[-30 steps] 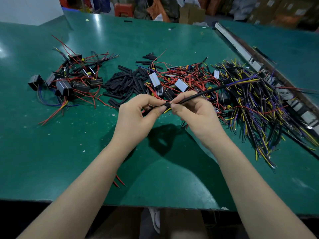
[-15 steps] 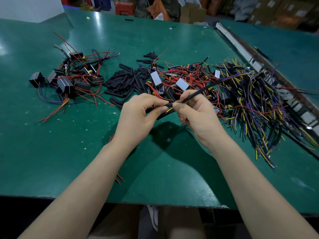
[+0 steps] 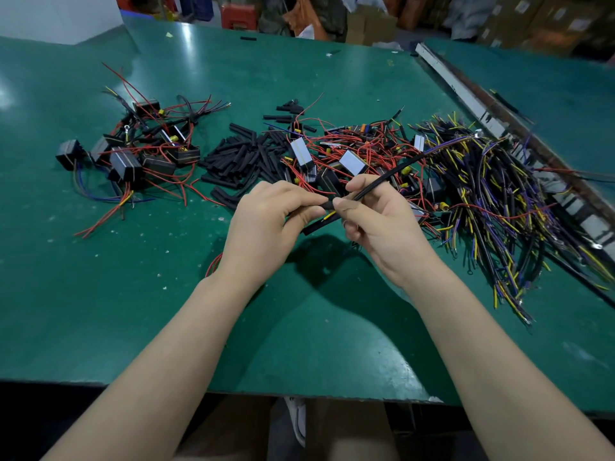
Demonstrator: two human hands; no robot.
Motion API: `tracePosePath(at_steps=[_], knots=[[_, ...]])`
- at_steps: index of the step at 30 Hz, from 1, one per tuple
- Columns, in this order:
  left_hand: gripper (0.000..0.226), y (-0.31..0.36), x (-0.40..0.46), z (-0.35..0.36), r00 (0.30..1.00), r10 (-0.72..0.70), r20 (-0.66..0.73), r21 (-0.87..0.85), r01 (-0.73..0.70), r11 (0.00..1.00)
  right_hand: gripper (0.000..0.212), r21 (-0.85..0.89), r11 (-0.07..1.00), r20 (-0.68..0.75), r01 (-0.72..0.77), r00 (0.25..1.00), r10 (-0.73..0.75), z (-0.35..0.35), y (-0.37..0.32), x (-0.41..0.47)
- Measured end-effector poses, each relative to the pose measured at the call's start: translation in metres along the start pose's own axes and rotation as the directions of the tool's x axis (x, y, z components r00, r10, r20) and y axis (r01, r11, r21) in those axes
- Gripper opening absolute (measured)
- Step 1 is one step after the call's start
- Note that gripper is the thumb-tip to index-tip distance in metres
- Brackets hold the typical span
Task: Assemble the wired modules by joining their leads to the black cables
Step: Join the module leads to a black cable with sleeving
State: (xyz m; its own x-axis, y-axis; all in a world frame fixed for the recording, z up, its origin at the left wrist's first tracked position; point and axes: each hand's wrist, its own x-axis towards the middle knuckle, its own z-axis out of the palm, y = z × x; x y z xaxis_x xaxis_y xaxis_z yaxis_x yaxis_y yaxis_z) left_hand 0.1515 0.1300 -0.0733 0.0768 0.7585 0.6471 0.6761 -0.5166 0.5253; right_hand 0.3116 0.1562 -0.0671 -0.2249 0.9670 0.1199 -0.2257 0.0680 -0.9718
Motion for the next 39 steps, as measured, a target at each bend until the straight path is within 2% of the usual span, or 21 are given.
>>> tracePosePath(at_steps=[9,13,17,21,26,30,33,35,39], knots=[[0.017,0.001,-0.001,0.000,0.999,0.028,0.028,0.035,-0.029,0.999,0.022,-0.009,1.000,0.016,-0.026,1.000,0.026,-0.001,-0.002,-0.001],[0.017,0.002,-0.001,-0.001,0.999,0.029,0.030,-0.003,-0.029,1.000,0.020,0.000,1.000,0.055,-0.016,0.998,0.016,0.000,-0.006,-0.002],[0.019,0.003,-0.001,-0.001,0.999,0.015,0.045,-0.028,-0.014,1.000,0.023,0.013,0.999,0.032,0.038,0.999,-0.039,0.005,-0.008,-0.005],[0.020,0.007,-0.002,-0.002,1.000,-0.002,0.021,-0.107,0.004,0.994,0.024,0.065,0.996,0.090,0.059,0.994,-0.065,0.005,-0.011,-0.005],[0.018,0.006,-0.001,-0.001,0.999,0.018,0.027,-0.086,-0.015,0.996,0.024,-0.128,0.985,0.085,0.118,0.990,-0.108,0.001,-0.006,-0.006],[0.018,0.003,-0.003,0.000,1.000,0.007,0.022,-0.061,-0.006,0.998,0.013,-0.303,0.929,0.148,0.214,0.973,-0.176,0.001,-0.003,-0.005],[0.018,-0.001,-0.004,0.001,1.000,-0.005,0.022,-0.023,0.006,1.000,0.019,-0.424,0.868,0.181,0.257,0.964,-0.196,0.001,0.000,-0.006],[0.017,-0.001,-0.004,0.001,1.000,-0.024,0.007,-0.007,0.024,1.000,0.021,-0.439,0.867,0.139,0.237,0.971,-0.195,0.001,0.000,-0.005],[0.016,-0.001,-0.003,0.002,0.994,-0.099,-0.040,-0.006,0.098,0.995,0.020,-0.350,0.920,0.091,0.176,0.984,-0.154,0.003,-0.002,-0.006]])
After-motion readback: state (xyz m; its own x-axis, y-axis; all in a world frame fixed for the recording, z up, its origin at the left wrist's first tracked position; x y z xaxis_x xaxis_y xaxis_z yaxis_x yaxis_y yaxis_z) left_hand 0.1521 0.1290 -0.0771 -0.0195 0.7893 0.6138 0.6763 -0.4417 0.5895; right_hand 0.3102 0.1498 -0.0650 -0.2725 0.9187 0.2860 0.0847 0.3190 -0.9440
